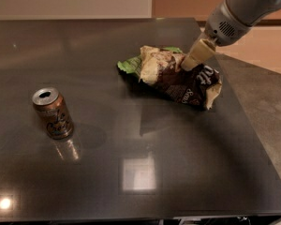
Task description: Move brown chip bag near green rice chip bag
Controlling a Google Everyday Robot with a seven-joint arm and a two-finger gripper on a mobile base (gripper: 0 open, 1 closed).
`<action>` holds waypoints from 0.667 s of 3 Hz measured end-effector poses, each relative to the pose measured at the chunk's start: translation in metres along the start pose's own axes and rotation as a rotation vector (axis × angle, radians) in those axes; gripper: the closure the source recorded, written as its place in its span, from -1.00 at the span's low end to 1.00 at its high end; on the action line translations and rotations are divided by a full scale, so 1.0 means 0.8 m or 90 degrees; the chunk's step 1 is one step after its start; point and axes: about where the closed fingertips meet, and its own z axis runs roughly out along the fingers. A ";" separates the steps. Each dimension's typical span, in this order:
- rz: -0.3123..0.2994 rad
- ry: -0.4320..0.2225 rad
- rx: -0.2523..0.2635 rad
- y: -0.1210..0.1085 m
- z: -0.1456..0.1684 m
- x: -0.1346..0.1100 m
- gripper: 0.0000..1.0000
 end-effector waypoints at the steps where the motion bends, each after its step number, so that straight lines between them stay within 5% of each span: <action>1: 0.000 0.000 -0.001 0.000 0.002 0.000 -1.00; 2: 0.000 0.000 -0.001 0.001 0.002 -0.001 -1.00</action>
Offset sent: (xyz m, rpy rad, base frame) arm 0.0003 0.0011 -0.0012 0.0003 0.0015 0.0015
